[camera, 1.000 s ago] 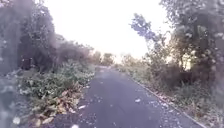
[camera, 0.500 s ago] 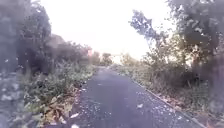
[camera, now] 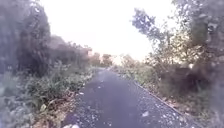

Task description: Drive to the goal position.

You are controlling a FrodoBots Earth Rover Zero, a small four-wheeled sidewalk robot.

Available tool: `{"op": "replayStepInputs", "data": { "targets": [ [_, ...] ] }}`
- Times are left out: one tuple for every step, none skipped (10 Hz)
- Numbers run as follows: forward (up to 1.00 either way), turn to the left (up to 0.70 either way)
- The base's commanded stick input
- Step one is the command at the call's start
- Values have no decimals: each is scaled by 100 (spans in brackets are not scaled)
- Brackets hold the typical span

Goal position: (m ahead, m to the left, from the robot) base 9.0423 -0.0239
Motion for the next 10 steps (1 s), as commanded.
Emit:
{"op": "replayStepInputs", "data": {
  "targets": [
    [0,0],
    [0,0],
    [0,0],
    [0,0],
    [0,0],
    [0,0],
    [0,0],
    [0,0],
    [0,0],
    [45,0]
  ]
}}
